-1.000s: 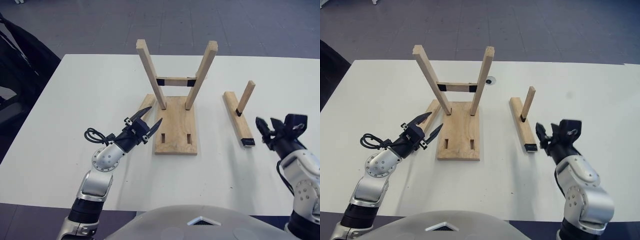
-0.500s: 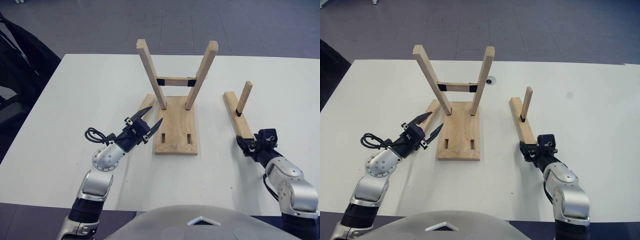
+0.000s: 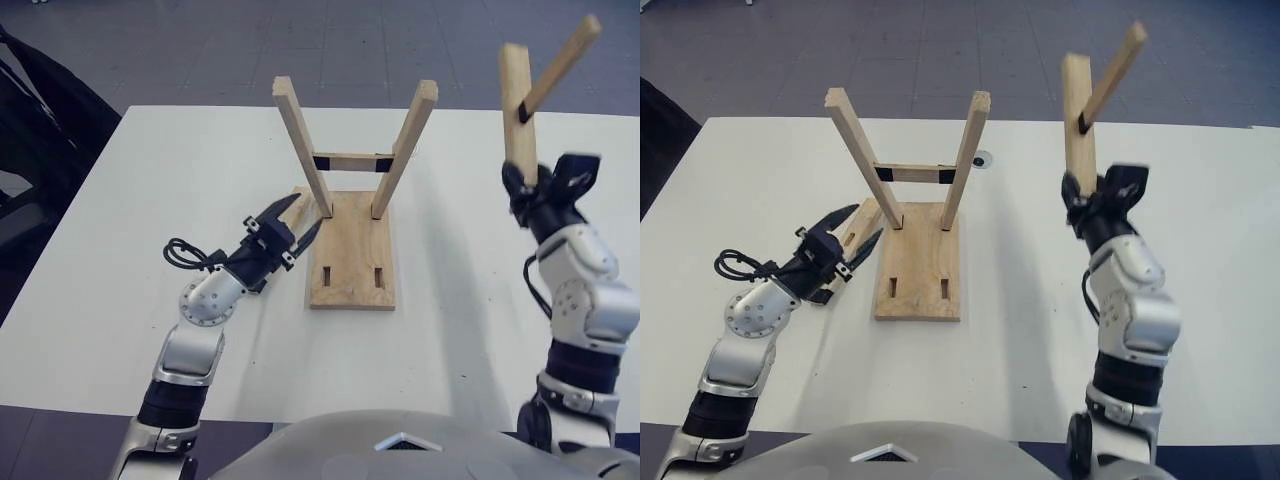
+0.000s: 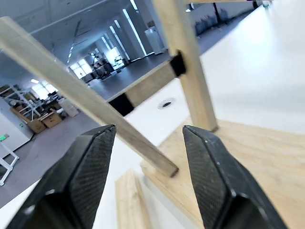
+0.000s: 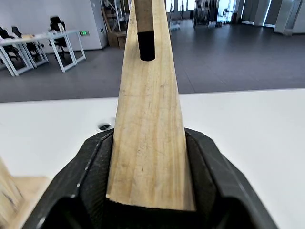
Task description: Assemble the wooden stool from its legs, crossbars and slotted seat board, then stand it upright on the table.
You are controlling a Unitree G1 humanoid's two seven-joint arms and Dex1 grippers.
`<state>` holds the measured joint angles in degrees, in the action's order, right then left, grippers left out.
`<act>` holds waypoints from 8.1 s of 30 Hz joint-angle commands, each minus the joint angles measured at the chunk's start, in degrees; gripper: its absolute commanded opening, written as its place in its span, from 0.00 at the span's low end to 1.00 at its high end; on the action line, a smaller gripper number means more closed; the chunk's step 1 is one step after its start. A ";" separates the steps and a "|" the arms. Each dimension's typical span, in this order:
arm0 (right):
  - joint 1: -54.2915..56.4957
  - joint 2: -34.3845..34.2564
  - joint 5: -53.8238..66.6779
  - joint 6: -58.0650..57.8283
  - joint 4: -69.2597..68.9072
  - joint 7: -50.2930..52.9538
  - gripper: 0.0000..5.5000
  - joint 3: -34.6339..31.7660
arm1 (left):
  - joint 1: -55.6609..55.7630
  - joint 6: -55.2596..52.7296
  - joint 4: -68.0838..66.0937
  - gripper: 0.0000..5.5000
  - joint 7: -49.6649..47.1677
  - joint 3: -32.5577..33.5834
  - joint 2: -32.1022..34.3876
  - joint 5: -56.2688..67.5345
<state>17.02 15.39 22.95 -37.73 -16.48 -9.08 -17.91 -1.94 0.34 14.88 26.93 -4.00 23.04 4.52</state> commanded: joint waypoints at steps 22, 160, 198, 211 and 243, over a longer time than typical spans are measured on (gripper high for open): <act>27.19 4.50 54.43 -27.67 4.95 -34.24 0.37 6.61 | 22.57 -49.74 8.73 0.88 -20.31 17.92 4.24 108.48; -13.53 4.30 -5.25 3.72 0.37 -0.42 0.62 20.10 | 13.35 -26.05 -1.16 0.37 37.10 3.71 19.04 42.15; -13.60 3.29 -11.18 3.10 -0.88 -5.14 0.62 21.20 | 14.70 -2.14 -30.36 0.37 52.77 -11.77 12.91 12.36; -13.58 3.57 -11.39 3.31 -0.68 -5.28 0.62 20.75 | -3.89 4.87 -8.27 0.37 30.94 -14.75 21.35 -4.92; -13.00 2.65 -11.04 2.73 -0.61 -5.43 0.62 20.32 | 10.54 -12.67 -4.03 0.44 32.06 -11.79 18.38 18.93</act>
<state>3.24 18.21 12.01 -34.22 -16.84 -14.25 2.97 9.76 -12.97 10.65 58.28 -14.66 41.17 27.10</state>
